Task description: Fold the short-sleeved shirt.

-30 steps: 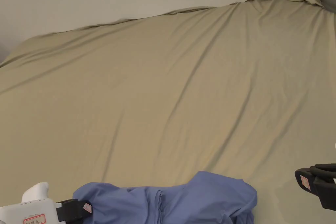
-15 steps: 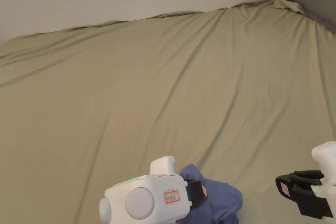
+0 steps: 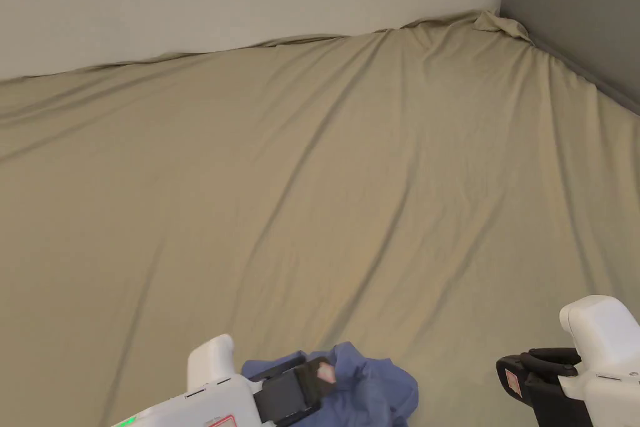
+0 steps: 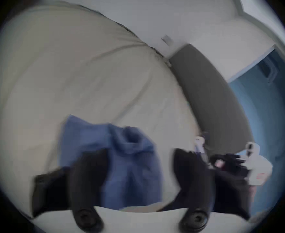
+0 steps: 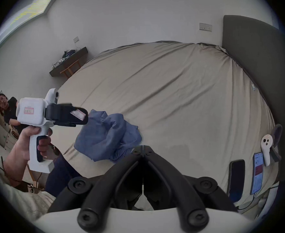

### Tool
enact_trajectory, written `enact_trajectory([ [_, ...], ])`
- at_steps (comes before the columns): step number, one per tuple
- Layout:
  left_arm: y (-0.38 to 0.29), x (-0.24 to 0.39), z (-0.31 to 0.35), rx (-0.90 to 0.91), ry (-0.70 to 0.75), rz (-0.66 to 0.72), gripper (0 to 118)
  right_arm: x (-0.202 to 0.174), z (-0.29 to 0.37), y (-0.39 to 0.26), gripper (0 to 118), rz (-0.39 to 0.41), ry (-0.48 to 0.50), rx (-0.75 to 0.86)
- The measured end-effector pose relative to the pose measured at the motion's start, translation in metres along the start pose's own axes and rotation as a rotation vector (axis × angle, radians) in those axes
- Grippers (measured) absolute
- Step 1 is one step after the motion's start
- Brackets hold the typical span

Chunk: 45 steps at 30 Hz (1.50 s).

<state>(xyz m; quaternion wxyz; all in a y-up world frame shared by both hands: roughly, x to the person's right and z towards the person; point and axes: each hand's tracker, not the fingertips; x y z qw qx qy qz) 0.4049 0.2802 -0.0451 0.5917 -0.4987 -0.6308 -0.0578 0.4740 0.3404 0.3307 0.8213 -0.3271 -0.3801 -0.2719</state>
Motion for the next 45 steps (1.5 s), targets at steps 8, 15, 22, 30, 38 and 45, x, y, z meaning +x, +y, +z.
enact_trajectory([
  [8, -0.052, 0.044, -0.108, -0.29, 0.019, -0.199, 17, -0.017, -0.002, 0.001, 2, 0.035, 0.006, -0.021],
  [15, -0.053, 0.108, -0.124, -0.244, -0.092, -0.31, 17, -0.027, 0.008, 0.005, 2, 0.063, 0.026, 0.002],
  [22, -0.015, 0.038, -0.026, -0.1, -0.203, -0.098, 17, -0.015, 0.001, 0.019, 2, -0.056, 0.367, 0.177],
  [30, -0.006, -0.088, 0.022, -0.073, -0.032, 0.168, 17, -0.002, -0.152, -0.003, 2, -0.249, 0.428, -0.223],
  [38, -0.027, -0.061, -0.018, -0.067, 0.034, 0.082, 118, 0.034, -0.197, -0.03, 2, -0.552, 0.399, -0.304],
  [45, -0.031, -0.027, -0.067, -0.244, 0.071, -0.106, 118, 0.03, -0.194, -0.031, 2, -0.52, 0.395, -0.291],
])
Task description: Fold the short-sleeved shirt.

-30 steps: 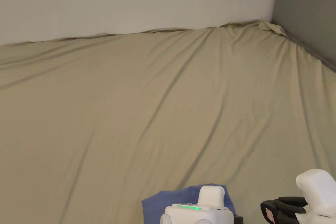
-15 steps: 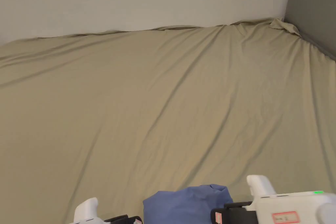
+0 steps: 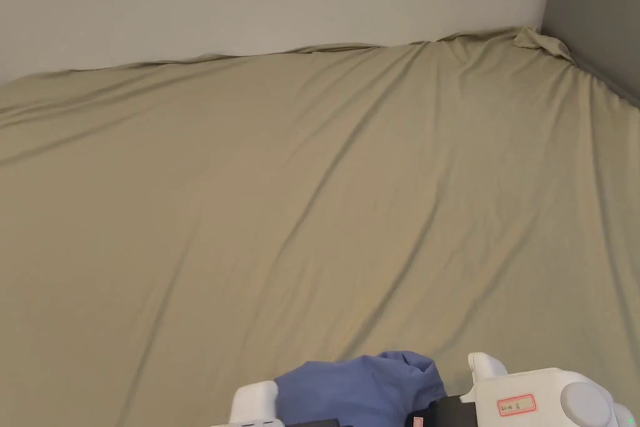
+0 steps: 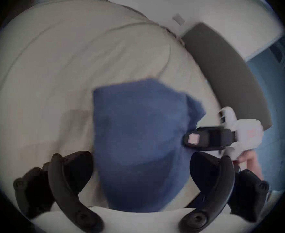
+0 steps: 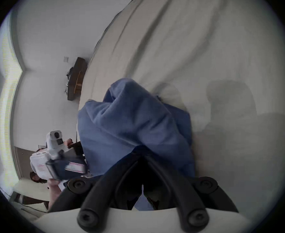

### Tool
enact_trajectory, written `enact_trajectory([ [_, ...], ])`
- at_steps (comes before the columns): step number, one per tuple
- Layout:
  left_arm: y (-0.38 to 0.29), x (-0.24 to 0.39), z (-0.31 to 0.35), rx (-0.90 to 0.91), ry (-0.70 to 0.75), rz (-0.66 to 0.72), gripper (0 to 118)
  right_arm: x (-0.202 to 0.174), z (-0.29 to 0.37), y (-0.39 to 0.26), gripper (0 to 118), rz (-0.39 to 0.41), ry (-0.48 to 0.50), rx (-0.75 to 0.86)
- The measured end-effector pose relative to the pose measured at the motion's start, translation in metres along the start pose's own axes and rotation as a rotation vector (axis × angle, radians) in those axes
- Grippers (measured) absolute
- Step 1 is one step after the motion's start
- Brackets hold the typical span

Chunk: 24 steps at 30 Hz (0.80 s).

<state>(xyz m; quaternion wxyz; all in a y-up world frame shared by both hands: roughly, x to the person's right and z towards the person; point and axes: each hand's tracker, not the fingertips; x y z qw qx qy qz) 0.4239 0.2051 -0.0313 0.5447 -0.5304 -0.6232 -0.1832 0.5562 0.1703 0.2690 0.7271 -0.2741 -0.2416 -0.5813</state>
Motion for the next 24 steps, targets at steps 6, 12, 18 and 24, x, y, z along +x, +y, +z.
enact_trajectory([
  [6, -0.003, 0.005, 0.022, 0.076, 0.037, 0.016, 56, -0.011, 0.015, -0.008, 2, -0.003, -0.015, -0.003],
  [12, 0.003, -0.037, 0.074, 0.138, -0.15, 0.198, 37, -0.027, 0.035, -0.013, 2, -0.002, 0.162, 0.054],
  [18, 0.02, -0.094, 0.162, 0.183, -0.002, 0.116, 37, -0.054, 0.065, -0.011, 2, 0.076, 0.239, 0.121],
  [24, 0.037, -0.192, 0.247, 0.161, 0.288, 0.141, 37, -0.063, 0.092, -0.018, 2, 0.113, 0.202, 0.162],
])
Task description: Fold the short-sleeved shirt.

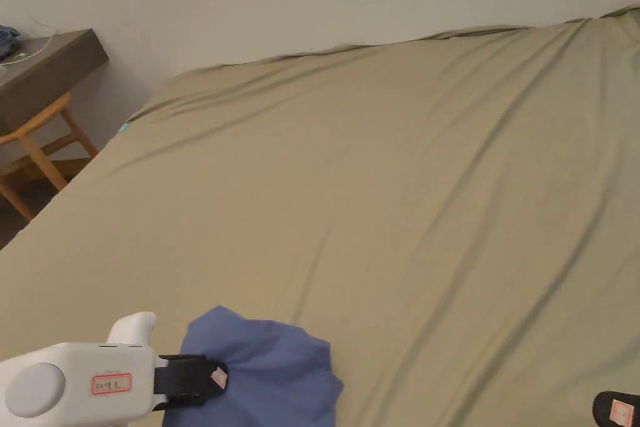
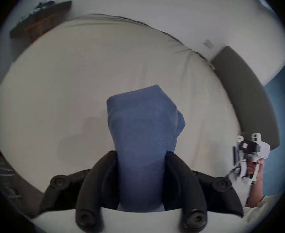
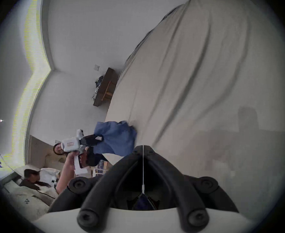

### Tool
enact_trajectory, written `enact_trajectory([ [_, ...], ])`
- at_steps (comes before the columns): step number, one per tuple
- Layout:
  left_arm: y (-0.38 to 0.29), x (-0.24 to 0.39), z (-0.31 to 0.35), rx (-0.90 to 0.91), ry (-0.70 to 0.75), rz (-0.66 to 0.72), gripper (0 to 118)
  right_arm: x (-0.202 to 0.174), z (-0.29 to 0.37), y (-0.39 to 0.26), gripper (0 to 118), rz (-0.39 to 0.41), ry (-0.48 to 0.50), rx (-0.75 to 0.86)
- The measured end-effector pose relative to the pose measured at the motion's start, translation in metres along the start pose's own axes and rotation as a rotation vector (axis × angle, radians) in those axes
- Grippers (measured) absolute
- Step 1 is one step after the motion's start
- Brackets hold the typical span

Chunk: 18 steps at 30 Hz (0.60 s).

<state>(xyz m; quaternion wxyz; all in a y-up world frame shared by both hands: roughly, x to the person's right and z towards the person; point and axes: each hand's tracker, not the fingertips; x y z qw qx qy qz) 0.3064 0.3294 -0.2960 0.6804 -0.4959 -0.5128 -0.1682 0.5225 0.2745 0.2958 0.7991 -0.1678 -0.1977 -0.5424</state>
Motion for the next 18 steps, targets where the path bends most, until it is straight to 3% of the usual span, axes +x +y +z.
enact_trajectory([
  [3, 0.02, -0.054, 0.007, 0.001, 0.043, 0.161, 37, -0.007, 0.007, 0.002, 2, 0.003, -0.037, 0.034],
  [6, 0.031, -0.091, 0.005, 0.0, 0.105, 0.157, 37, -0.014, 0.018, 0.006, 2, 0.023, -0.083, 0.089],
  [13, 0.011, -0.173, -0.036, -0.089, 0.227, 0.415, 41, -0.036, 0.032, 0.01, 2, 0.111, -0.153, 0.095],
  [14, 0.004, -0.172, -0.041, -0.106, 0.308, 0.389, 63, -0.039, 0.032, 0.009, 2, 0.119, -0.155, 0.092],
  [15, 0.001, -0.166, -0.045, -0.129, 0.391, 0.353, 108, -0.041, 0.032, 0.008, 2, 0.126, -0.158, 0.089],
  [16, -0.004, -0.158, -0.047, -0.116, 0.429, 0.284, 118, -0.044, 0.032, 0.007, 2, 0.139, -0.168, 0.083],
  [17, -0.007, -0.153, -0.038, -0.036, 0.382, 0.199, 118, -0.043, 0.032, 0.007, 2, 0.156, -0.19, 0.078],
  [18, -0.006, -0.148, -0.034, -0.027, 0.35, 0.202, 118, -0.044, 0.032, 0.006, 2, 0.174, -0.226, 0.076],
])
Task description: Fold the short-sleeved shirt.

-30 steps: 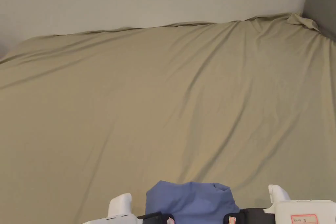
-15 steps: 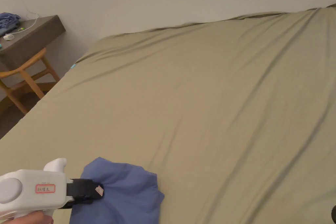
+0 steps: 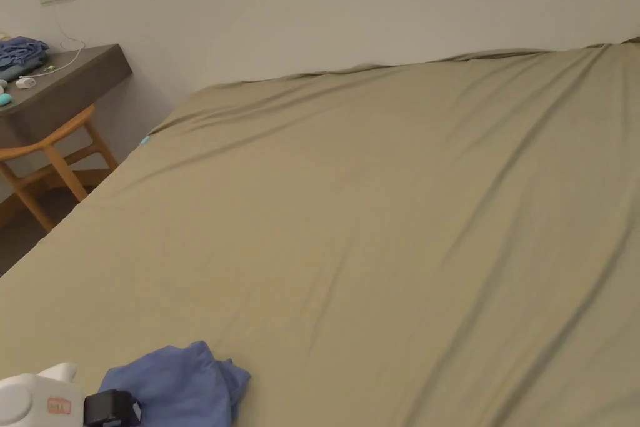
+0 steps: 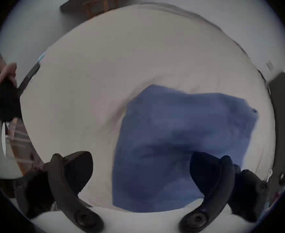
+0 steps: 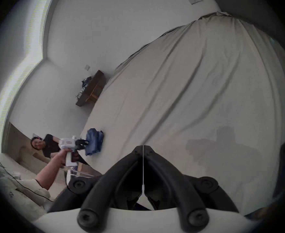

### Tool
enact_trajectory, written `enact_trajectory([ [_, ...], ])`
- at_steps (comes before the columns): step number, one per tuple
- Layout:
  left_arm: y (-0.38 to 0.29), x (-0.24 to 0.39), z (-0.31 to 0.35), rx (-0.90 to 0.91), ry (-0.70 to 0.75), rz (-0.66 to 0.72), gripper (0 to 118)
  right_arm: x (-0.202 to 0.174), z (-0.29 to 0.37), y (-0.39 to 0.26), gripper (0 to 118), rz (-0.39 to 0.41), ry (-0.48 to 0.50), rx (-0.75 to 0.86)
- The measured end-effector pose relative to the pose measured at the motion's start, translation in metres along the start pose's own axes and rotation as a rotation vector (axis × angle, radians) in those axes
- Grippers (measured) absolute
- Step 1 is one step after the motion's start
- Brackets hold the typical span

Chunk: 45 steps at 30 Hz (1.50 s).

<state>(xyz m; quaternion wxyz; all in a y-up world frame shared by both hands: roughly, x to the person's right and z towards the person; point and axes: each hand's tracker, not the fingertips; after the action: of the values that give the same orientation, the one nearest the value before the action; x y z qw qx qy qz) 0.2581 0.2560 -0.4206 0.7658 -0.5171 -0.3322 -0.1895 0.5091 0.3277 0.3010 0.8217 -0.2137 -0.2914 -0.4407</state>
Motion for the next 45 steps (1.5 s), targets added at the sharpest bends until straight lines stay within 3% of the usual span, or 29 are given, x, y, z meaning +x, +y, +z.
enact_trajectory([
  [5, 0.013, 0.041, 0.052, 0.046, -0.094, -0.065, 118, -0.008, 0.003, 0.01, 3, 0.108, -0.206, 0.014],
  [6, 0.017, 0.053, 0.066, 0.056, -0.082, -0.097, 107, -0.01, 0.007, 0.015, 3, 0.117, -0.238, 0.044],
  [7, 0.018, 0.067, 0.083, 0.164, -0.03, -0.133, 79, -0.012, 0.011, 0.022, 3, 0.128, -0.277, 0.088],
  [8, 0.014, 0.091, 0.105, 0.293, 0.045, -0.185, 30, -0.016, 0.017, 0.029, 3, 0.146, -0.328, 0.144],
  [9, 0.014, 0.106, 0.119, 0.375, 0.093, -0.228, 0, -0.02, 0.023, 0.039, 3, 0.156, -0.375, 0.201],
  [13, 0.016, 0.159, 0.188, 0.775, 0.07, -0.208, 0, -0.039, 0.052, 0.084, 3, 0.191, -0.489, 0.437],
  [15, 0.014, 0.19, 0.215, 0.898, 0.055, -0.163, 0, -0.056, 0.063, 0.106, 3, 0.26, -0.534, 0.538],
  [16, 0.014, 0.203, 0.218, 0.834, -0.032, -0.051, 0, -0.067, 0.067, 0.116, 3, 0.292, -0.555, 0.58],
  [18, 0.012, 0.237, 0.233, 0.883, -0.083, -0.01, 0, -0.09, 0.072, 0.136, 3, 0.342, -0.567, 0.639],
  [24, 0.004, 0.33, 0.256, 1.0, -0.17, -0.171, 0, -0.145, 0.077, 0.159, 3, 0.45, -0.602, 0.795],
  [29, -0.007, 0.368, 0.266, 0.972, -0.319, -0.203, 0, -0.16, 0.07, 0.153, 3, 0.484, -0.575, 0.795],
  [35, -0.015, 0.382, 0.281, 1.02, -0.287, -0.223, 0, -0.161, 0.069, 0.151, 7, 0.468, -0.559, 0.796],
  [36, -0.017, 0.385, 0.285, 1.029, -0.288, -0.232, 9, -0.162, 0.068, 0.151, 31, 0.479, -0.566, 0.795],
  [37, -0.018, 0.387, 0.287, 1.039, -0.281, -0.247, 43, -0.162, 0.068, 0.15, 70, 0.491, -0.575, 0.797],
  [38, -0.017, 0.389, 0.289, 1.044, -0.258, -0.258, 96, -0.164, 0.066, 0.15, 113, 0.495, -0.587, 0.801],
  [39, -0.015, 0.392, 0.29, 1.03, -0.233, -0.275, 118, -0.166, 0.063, 0.151, 118, 0.493, -0.595, 0.792],
  [40, -0.021, 0.395, 0.289, 0.933, -0.227, -0.322, 118, -0.163, 0.063, 0.146, 118, 0.537, -0.573, 0.895],
  [41, -0.023, 0.393, 0.292, 1.037, -0.24, -0.276, 118, -0.16, 0.062, 0.145, 118, 0.541, -0.563, 0.835],
  [45, -0.032, 0.397, 0.31, 1.068, -0.282, -0.267, 118, -0.167, 0.06, 0.14, 118, 0.543, -0.579, 0.783],
])
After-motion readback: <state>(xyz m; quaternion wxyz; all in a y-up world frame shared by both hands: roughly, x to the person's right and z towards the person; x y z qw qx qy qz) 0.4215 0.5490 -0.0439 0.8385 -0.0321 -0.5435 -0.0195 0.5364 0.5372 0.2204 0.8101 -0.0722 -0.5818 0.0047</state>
